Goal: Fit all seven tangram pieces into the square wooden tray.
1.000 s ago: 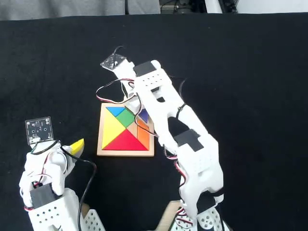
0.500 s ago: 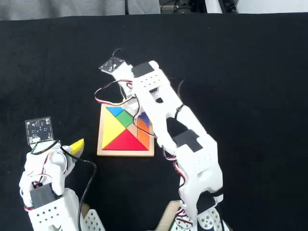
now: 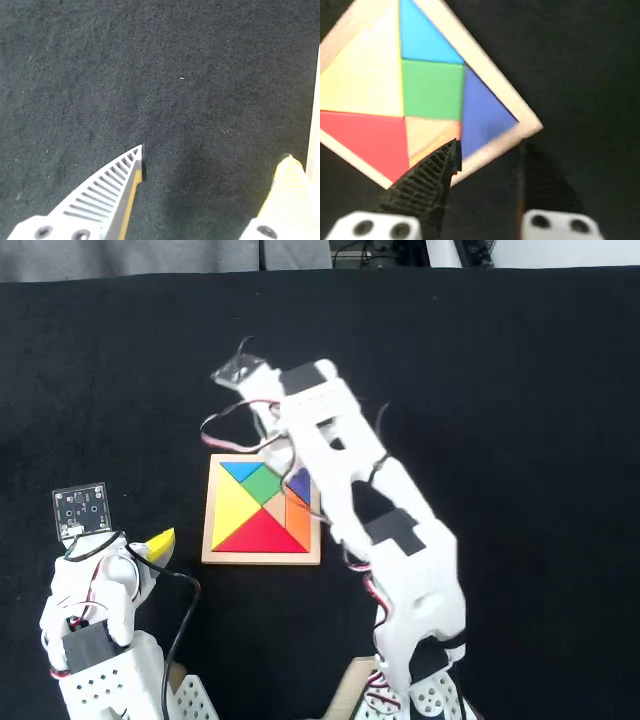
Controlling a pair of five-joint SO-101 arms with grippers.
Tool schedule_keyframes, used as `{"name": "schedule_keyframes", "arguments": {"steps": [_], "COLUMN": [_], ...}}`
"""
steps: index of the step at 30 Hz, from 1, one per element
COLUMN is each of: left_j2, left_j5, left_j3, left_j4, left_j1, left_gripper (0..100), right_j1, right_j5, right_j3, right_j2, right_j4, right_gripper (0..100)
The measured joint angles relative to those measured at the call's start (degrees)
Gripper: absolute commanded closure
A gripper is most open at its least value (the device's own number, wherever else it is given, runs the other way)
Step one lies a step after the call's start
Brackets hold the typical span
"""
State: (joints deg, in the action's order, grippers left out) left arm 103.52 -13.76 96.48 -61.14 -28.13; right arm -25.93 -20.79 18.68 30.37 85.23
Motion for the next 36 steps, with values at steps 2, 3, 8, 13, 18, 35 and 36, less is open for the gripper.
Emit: {"name": "schedule_keyframes", "arguments": {"steps": [2,3,8,13,18,35,36], "left_j2": [0.00,0.00,0.00,0.00,0.35,0.44,0.44], "left_j5": [0.00,0.00,0.00,3.69,6.95,6.95,7.03], "left_j3": [0.00,0.00,0.00,-0.44,-0.62,-11.78,-14.15], "left_j4": [0.00,0.00,0.00,-4.22,-5.80,11.78,10.99], "left_j1": [0.00,0.00,0.00,0.00,0.00,12.57,13.36], "left_gripper": [60,60,60,60,60,60,60], "right_j1": [1.49,2.20,6.42,11.08,16.53,23.30,23.30], "right_j5": [0.00,0.00,0.00,0.00,1.05,1.14,1.05], "right_j3": [2.11,3.08,5.01,5.01,-1.14,-45.54,-45.80], "right_j2": [-1.58,-2.73,-9.41,-17.14,-29.71,-78.15,-81.23], "right_j4": [2.73,4.40,9.93,13.71,13.71,-6.77,-6.95], "right_gripper": [98.5,97.9,98.8,98.8,98.7,98.7,98.7]}}
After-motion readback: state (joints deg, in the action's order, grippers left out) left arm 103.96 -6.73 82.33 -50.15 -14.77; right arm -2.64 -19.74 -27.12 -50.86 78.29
